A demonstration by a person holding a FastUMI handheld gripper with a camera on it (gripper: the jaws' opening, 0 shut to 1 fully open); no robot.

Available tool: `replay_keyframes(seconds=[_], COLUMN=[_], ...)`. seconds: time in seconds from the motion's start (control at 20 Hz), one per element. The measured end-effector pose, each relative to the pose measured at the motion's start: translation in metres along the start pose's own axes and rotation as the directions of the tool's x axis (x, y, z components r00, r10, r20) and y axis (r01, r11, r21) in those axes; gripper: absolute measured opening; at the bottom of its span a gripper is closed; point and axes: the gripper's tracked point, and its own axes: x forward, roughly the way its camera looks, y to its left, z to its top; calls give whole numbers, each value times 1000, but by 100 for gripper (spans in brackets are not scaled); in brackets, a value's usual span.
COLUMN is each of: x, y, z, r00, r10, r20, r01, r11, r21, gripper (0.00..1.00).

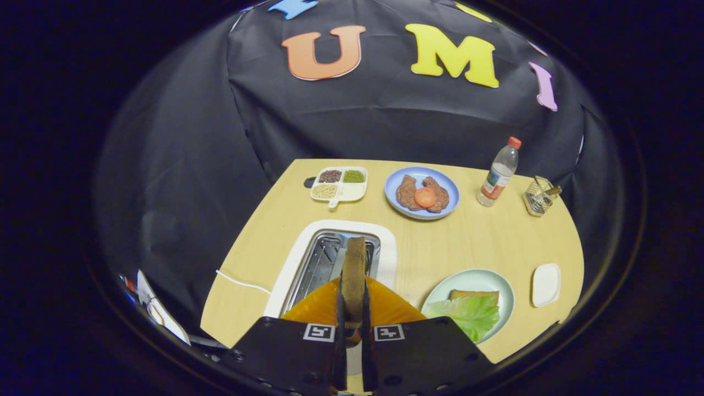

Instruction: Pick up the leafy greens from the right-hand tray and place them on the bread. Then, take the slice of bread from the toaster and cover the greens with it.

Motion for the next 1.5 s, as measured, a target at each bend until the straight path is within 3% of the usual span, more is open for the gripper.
replay_keyframes(seconds=[0.05, 0.1, 0.45, 0.7, 0.9, 1.2, 1.5], x=[-7, -16, -94, -130, -106, -39, -6], y=[0, 1, -20, -81, -131, -148, -171], z=[6, 13, 62, 65, 27, -37, -78], r00=[1000, 999, 978, 970, 985, 992, 996], r10=[5, 19, 120, 87, 31, 79, 59], r20=[23, 44, 172, 227, 170, 104, 59], r01=[-5, -19, -133, -119, -65, -107, -77], r11=[1000, 1000, 989, 984, 978, 947, 927], r21=[-3, 3, 67, 133, 200, 302, 367], gripper=[11, 1, 1, 1, 1, 1, 1])
